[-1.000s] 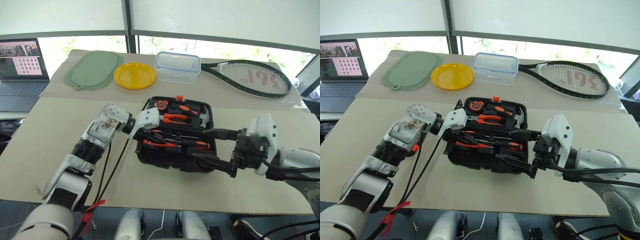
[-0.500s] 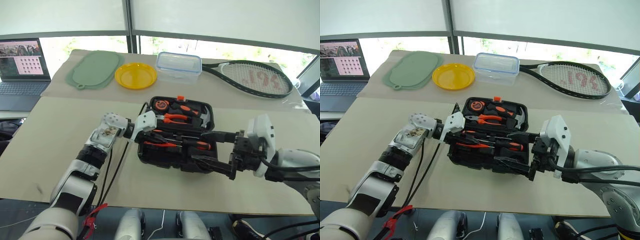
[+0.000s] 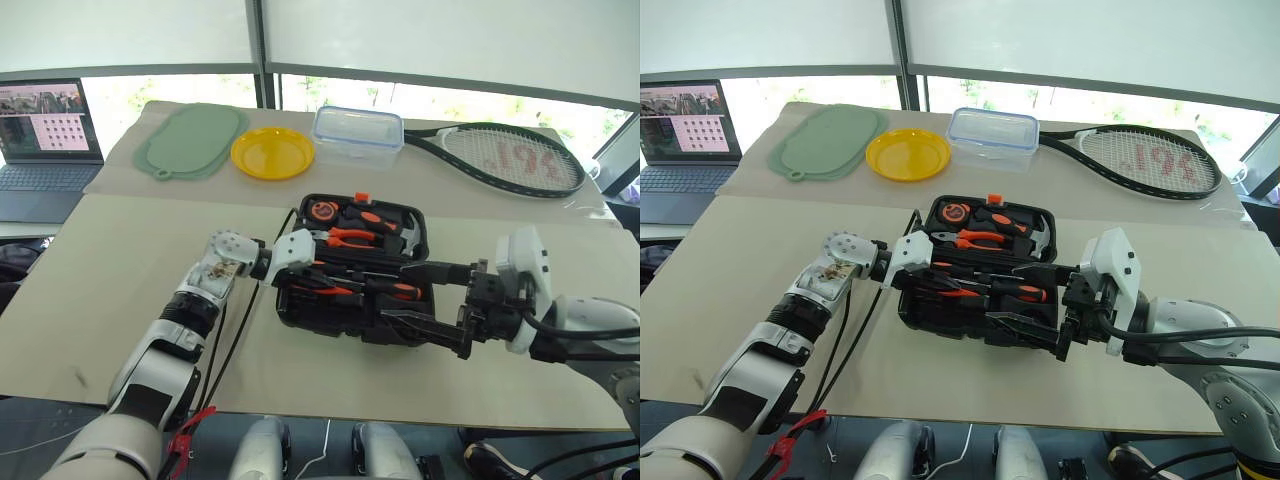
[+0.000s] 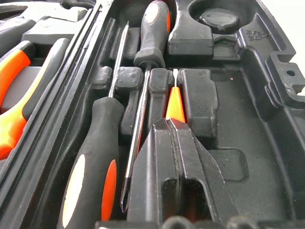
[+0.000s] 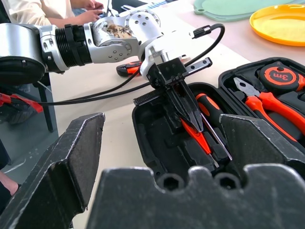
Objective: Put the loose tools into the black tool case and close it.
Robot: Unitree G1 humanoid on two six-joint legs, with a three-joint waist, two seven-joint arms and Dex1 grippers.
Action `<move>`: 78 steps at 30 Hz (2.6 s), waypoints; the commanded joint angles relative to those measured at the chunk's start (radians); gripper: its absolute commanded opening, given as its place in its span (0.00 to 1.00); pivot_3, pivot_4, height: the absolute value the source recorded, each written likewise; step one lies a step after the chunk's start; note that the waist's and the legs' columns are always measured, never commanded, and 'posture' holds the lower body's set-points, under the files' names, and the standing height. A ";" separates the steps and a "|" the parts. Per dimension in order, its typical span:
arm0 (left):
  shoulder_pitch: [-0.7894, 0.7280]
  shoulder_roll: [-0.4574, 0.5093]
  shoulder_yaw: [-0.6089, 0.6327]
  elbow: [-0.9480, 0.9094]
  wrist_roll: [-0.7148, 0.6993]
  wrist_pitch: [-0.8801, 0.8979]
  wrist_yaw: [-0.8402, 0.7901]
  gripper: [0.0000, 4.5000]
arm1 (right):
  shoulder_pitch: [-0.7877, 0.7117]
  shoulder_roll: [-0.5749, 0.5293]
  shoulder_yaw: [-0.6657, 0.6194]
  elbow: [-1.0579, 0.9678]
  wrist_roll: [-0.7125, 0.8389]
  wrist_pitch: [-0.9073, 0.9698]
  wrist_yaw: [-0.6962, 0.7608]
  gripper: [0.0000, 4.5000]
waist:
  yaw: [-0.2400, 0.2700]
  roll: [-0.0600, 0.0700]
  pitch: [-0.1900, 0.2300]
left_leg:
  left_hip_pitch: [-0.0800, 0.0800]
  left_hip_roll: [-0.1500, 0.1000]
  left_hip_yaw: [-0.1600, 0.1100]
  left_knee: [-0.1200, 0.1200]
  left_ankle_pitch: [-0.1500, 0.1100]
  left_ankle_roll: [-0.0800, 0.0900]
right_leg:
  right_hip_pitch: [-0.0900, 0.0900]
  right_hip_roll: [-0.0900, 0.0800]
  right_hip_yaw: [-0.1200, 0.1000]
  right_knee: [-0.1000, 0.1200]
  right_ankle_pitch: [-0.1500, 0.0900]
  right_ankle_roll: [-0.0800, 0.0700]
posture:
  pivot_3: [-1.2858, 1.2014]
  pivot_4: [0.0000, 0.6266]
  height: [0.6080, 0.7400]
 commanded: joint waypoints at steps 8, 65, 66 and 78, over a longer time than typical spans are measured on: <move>0.193 0.300 0.449 -0.638 -0.321 0.713 0.208 0.44 | -0.125 0.016 0.118 0.074 -0.110 -0.068 0.100 1.00 | -0.027 0.001 0.000 | 0.000 0.002 0.000 -0.001 0.000 0.000 | -0.002 0.001 0.001 0.000 0.000 0.000 | 0.52 0.24 0.99; -0.057 0.279 -0.252 -0.626 -0.082 0.500 -0.042 0.35 | 0.032 0.007 0.027 0.004 -0.151 -0.050 0.095 1.00 | 0.000 0.000 0.000 | 0.000 -0.002 0.002 -0.006 0.004 -0.002 | -0.002 0.001 0.001 -0.002 0.002 -0.002 | 0.52 0.24 0.99; -0.066 0.260 -0.274 -0.602 -0.063 0.492 -0.048 0.35 | 0.056 0.007 0.005 -0.012 -0.143 -0.046 0.085 1.00 | 0.001 0.000 0.000 | 0.000 -0.002 0.002 -0.006 0.004 -0.002 | -0.002 0.001 0.001 -0.002 0.002 -0.002 | 0.52 0.24 0.99; -0.123 0.149 -0.323 -0.397 0.060 0.446 -0.094 0.35 | 0.131 0.025 -0.031 -0.075 -0.111 -0.046 0.006 1.00 | 0.004 0.000 0.000 | 0.000 -0.002 0.001 -0.004 0.003 -0.001 | -0.001 0.001 0.001 -0.002 0.002 -0.001 | 0.52 0.24 0.99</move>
